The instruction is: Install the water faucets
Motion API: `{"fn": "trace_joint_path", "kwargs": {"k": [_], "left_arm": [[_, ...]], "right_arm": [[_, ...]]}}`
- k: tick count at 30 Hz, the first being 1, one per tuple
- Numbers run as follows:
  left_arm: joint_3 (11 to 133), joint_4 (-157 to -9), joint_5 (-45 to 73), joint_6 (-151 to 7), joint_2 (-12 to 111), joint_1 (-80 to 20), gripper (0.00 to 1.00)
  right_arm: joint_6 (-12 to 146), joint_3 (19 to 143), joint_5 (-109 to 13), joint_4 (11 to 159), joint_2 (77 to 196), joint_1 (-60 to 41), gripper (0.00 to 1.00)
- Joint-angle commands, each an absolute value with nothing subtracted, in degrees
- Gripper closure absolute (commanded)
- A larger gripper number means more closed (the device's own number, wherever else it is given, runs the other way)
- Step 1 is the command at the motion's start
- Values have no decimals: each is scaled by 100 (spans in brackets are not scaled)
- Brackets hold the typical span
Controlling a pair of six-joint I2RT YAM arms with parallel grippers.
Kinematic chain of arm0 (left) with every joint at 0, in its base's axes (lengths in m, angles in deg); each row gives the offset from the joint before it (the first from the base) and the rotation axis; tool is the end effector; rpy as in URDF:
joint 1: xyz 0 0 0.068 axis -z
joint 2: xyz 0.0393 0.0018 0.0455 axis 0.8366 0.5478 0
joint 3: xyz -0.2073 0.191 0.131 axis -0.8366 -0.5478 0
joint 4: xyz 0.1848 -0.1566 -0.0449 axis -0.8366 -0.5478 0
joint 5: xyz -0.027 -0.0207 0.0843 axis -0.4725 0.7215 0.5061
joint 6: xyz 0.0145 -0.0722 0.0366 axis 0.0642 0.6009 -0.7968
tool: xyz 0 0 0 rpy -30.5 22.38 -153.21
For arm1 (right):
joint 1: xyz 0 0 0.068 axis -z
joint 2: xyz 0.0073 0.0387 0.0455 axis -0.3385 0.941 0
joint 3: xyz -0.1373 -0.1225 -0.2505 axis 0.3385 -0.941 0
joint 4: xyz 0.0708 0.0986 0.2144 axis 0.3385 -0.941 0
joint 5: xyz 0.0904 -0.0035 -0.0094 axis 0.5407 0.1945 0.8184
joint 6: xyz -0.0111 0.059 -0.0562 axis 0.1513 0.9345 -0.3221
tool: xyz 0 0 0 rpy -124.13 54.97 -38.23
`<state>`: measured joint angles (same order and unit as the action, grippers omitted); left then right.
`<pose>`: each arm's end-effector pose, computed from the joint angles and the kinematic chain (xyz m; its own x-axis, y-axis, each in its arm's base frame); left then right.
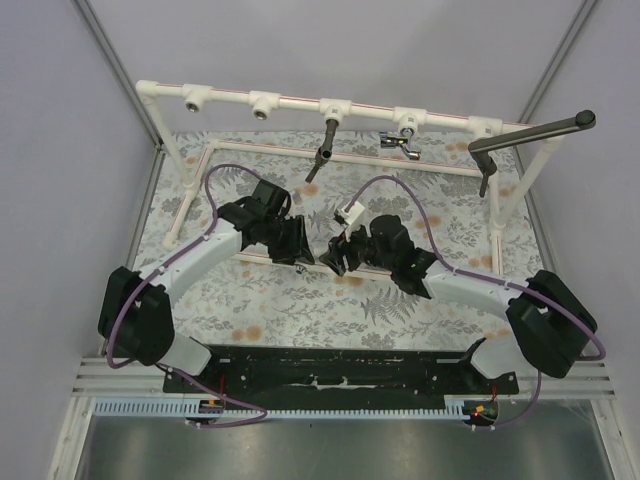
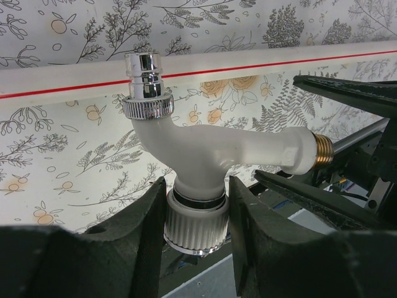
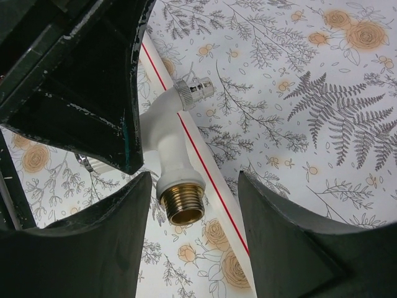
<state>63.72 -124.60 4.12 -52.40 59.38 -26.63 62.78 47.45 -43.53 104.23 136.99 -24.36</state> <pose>0.2464 -0.1693 0.2646 -0.9620 -0.0173 -0.2727 0.1238 0.8622 -0.4912 0.2218 0.2367 0.2647 -0.2854 -0.2181 -0.9333 -0.8129 0.5709 0.1151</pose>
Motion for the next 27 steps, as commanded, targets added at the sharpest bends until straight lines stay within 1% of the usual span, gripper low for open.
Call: {"fn": "trace_joint_path", "kwargs": {"k": [1,5,9,13,15,16,17,20,23,27], "left_arm": [[6417,-12486,168,-5339,5701,-2628,98],[6470,-12539,168,-5374,5710,-2611,98],[6523,-12556,150,-5453,5657,-2611,98],[6576,-12565,229,-5541,5604,-2602,98],[6637,-12556,308,-5611,5587,-2611,98],[6663,-12556,370,-5655,5543,-2611,98],[6672,-12548,457,-5716,5482,-2602,95],[6655,-12407,782,-5945,5236,-2620,80],[6576,-12197,1028,-6427,4806,-2620,55],[6181,-11539,1451,-7156,3980,-2611,38]], "right_arm": [[6223,5069,-4106,10533,13817,-2469,35],[6276,5139,-3957,10533,13896,-2469,40],[6276,5244,-3869,10446,13993,-2469,51],[6285,5490,-3737,10121,14160,-2469,70],[6285,5631,-3658,9937,14195,-2460,85],[6285,5692,-3658,9840,14204,-2469,95],[6294,5745,-3631,9717,14204,-2469,100],[6416,5930,-3622,9339,14195,-2460,100],[6706,6027,-3544,9119,14099,-2390,100],[7329,6018,-3175,9066,13853,-2136,100]]}}
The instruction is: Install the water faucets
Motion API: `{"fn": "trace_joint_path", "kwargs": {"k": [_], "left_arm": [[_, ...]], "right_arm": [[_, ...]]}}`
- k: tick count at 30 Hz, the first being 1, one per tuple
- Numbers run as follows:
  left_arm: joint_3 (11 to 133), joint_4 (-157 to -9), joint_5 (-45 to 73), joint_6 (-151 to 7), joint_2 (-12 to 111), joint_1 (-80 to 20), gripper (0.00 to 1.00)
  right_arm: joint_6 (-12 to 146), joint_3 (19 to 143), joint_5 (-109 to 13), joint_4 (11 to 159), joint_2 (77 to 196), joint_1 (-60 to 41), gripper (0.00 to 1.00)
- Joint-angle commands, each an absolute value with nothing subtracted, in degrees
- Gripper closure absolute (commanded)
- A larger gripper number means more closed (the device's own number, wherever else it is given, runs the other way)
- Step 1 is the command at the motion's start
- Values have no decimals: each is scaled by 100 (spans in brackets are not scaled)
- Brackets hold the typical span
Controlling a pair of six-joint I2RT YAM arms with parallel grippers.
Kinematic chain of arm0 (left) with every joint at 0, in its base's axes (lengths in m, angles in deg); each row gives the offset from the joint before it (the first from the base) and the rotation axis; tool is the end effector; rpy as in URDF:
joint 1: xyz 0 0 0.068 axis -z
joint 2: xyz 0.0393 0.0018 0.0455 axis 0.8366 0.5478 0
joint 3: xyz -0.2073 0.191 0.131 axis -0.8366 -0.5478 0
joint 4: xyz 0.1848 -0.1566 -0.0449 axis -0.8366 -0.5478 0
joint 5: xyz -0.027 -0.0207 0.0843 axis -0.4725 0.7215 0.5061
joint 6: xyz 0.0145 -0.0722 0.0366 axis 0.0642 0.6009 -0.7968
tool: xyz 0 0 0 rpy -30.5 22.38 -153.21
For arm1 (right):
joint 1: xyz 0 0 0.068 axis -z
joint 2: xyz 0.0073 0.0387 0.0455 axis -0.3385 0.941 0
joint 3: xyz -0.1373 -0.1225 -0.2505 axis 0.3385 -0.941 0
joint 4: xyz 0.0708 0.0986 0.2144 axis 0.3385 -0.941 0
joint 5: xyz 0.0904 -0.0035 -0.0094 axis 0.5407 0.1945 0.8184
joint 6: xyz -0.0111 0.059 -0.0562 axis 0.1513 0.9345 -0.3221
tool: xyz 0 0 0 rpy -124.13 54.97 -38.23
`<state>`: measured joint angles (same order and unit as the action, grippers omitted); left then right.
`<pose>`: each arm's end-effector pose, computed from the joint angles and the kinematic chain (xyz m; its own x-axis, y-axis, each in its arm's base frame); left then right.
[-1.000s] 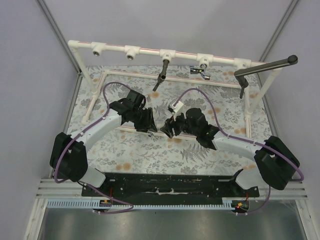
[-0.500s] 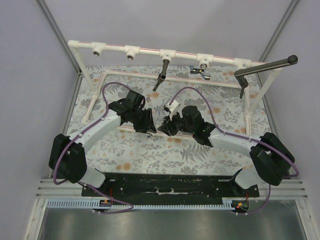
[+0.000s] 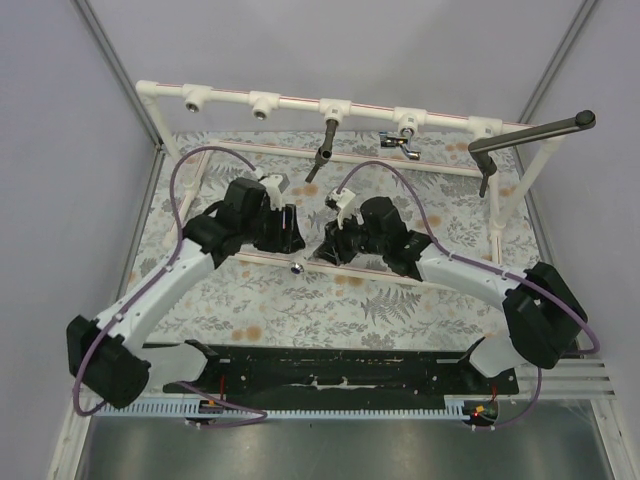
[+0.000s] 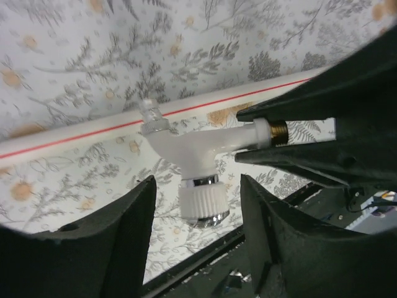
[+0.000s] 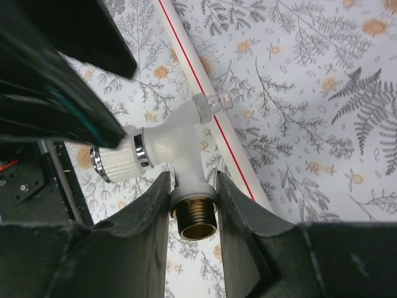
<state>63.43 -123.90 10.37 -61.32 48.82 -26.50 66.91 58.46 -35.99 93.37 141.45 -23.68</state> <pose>0.2237 -0.1481 0.3109 -0.8433 0.0548 -0.5346 0.3084 0.8640 -0.3979 0.2377 0.2590 0.2836 -0.4015 -0.2314 -0.8861 -0.8307 0.4994 0.2459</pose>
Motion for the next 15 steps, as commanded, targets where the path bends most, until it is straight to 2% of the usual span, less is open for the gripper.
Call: {"fn": "trace_joint_path", "kwargs": {"k": [1,5,10,13,15], "left_arm": [[6041,-11354,1538,-7367,3734,-2620,34],[5128,-10108,1680,-8596,2645,-2620,23],[3117,-7737,1382,-10283,1116,-2620,9],[2157,-6766,1153,-11050,560,-2620,9],[2111,-6877,943,-11254,568,-2611,9]], "right_arm": [[7461,6010,-3113,9066,13792,-2022,100],[7919,5957,-2806,9030,13484,-1740,100],[8499,5773,-2551,9215,13098,-1450,100],[8640,5746,-2471,9136,12878,-1370,100],[8667,5763,-2419,9057,12763,-1362,100]]}}
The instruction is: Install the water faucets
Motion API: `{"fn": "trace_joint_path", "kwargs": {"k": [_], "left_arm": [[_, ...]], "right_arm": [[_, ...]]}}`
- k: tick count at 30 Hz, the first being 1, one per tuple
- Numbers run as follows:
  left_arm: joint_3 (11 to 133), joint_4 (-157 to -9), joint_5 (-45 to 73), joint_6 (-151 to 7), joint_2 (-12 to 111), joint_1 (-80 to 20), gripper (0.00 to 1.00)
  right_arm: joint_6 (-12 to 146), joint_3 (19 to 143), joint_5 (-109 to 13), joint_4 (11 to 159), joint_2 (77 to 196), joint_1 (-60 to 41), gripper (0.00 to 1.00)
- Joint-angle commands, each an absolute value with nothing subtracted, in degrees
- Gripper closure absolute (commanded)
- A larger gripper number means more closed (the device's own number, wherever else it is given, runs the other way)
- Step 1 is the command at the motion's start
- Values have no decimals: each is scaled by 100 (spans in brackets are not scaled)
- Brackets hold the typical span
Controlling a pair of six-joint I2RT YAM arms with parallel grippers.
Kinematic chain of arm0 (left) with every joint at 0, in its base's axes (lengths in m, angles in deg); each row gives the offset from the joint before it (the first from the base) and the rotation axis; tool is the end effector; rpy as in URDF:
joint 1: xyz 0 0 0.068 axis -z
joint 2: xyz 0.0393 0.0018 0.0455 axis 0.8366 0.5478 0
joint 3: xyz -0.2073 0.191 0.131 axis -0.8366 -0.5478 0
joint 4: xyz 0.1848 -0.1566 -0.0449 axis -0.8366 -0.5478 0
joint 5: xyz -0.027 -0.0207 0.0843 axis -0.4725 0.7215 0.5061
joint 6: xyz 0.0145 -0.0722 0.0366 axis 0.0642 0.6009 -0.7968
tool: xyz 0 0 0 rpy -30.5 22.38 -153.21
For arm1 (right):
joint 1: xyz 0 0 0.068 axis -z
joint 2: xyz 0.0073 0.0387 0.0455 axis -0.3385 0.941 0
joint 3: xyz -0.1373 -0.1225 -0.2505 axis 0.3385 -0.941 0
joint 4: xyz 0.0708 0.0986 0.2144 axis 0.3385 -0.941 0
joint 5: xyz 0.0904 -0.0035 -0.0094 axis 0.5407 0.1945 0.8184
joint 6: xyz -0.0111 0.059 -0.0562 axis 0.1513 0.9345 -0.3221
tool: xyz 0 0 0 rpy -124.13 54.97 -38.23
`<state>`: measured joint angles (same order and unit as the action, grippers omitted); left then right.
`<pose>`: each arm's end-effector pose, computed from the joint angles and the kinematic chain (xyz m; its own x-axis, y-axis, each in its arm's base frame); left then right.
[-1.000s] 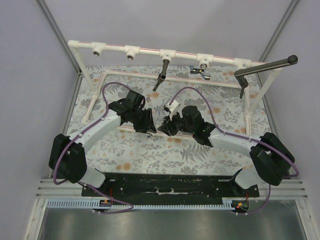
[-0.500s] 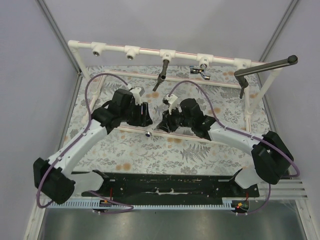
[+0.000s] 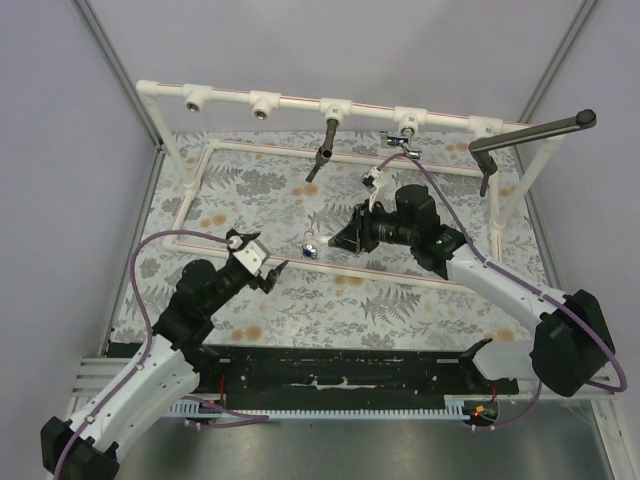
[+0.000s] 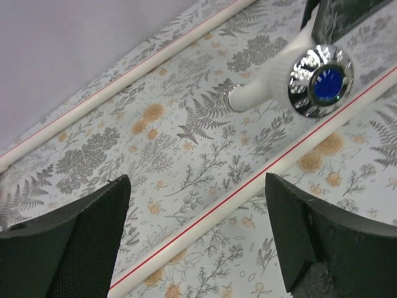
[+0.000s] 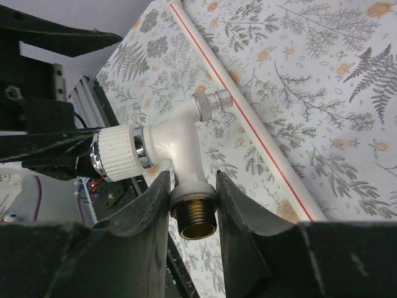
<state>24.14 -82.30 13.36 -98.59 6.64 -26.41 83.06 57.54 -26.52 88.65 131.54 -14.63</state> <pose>0.1174 -0.0820 0.2892 0.0838 0.2379 -0.9677 0.6351 0.7356 0.2359 0.2335 0.2026 0.3227 -0.6027 -0.0044 -0.7979 -0.6926 0.4995 0.5204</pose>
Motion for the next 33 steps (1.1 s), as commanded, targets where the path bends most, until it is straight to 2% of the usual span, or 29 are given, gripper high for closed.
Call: {"fn": "trace_joint_path", "kwargs": {"k": [1,8,18,26,33], "left_arm": [[2146,-7000,741,-11376,611,-2620,8],[2181,-6361,-304,-11166,1015,-2602,9],[2568,-6158,-1642,-10753,1464,-2541,16],[2577,-6176,-1713,-10946,1745,-2251,21],[2577,-5570,-1704,-10718,2035,-2145,30]], "right_arm": [[8702,5763,-2384,9048,12719,-1362,100],[8947,5869,-1927,8943,12473,-1362,100],[9229,6220,-1399,8557,12350,-1362,100],[9308,6405,-1188,8231,12280,-1362,100],[9361,6440,-1161,8169,12297,-1362,100]]}}
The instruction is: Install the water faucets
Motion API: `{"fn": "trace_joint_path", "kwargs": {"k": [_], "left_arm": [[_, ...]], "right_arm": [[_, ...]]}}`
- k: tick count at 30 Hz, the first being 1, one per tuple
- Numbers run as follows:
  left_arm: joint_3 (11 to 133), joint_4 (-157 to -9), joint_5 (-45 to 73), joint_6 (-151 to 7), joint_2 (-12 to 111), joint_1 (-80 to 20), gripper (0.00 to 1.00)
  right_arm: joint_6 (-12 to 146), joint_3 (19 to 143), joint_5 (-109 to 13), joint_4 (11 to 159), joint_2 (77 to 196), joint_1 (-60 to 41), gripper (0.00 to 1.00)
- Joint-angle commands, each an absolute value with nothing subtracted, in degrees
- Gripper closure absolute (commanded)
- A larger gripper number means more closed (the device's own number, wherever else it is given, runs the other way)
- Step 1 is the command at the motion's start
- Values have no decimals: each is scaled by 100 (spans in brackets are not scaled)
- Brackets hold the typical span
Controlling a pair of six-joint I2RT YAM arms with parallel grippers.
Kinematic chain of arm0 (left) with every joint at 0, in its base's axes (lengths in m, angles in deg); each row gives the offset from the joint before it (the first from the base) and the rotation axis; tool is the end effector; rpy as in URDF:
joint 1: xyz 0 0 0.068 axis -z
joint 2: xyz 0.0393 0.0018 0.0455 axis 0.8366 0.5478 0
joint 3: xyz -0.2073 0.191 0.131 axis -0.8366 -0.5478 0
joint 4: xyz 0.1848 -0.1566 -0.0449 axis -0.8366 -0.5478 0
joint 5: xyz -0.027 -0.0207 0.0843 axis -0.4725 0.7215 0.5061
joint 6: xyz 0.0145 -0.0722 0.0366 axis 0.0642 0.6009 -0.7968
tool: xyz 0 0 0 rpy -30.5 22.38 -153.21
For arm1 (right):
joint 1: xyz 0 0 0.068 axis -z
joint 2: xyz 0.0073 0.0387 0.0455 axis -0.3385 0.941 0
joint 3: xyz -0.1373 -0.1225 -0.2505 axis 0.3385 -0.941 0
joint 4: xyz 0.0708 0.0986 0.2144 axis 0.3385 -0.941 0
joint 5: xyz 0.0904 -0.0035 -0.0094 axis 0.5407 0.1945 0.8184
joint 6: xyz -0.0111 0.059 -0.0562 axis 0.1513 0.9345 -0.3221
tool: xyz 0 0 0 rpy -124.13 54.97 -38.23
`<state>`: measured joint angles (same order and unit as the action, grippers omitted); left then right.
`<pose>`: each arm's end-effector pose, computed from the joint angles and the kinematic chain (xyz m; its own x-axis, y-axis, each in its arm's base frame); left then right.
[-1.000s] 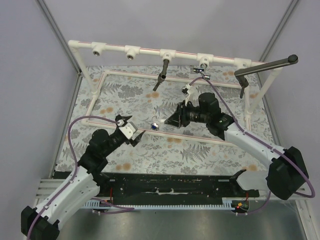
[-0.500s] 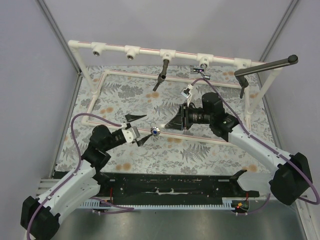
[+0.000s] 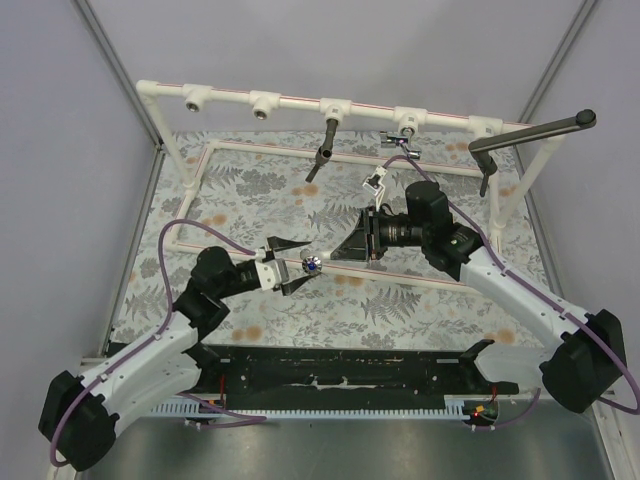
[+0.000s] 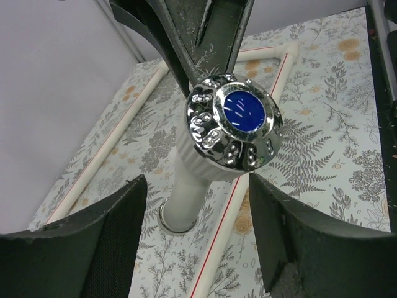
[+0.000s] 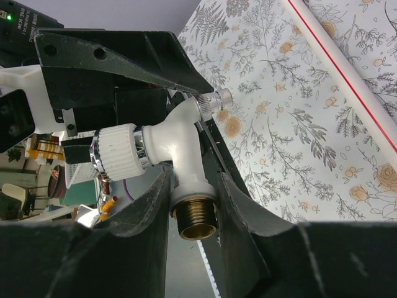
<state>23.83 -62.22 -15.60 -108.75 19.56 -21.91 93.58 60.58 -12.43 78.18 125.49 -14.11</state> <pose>0.1154 -0.1344 0.3048 0.4207 0.1073 -0.9008 0.8588 0.2730 0.4336 0.1954 0.1907 0.3514 -0.7708 -0.0382 -0.6360 -0.6124 0.3194 0.7231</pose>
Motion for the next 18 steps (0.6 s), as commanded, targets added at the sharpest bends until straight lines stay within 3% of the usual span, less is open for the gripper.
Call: {"fn": "trace_joint_path", "kwargs": {"k": [1,18], "left_arm": [[2577,-5543,-1713,-10701,2062,-2145,31],[2313,-4611,-1748,-10024,2378,-2092,41]], "right_arm": [[9370,6449,-1153,8169,12314,-1353,100],[9756,6475,-889,8705,12411,-1362,100]]}}
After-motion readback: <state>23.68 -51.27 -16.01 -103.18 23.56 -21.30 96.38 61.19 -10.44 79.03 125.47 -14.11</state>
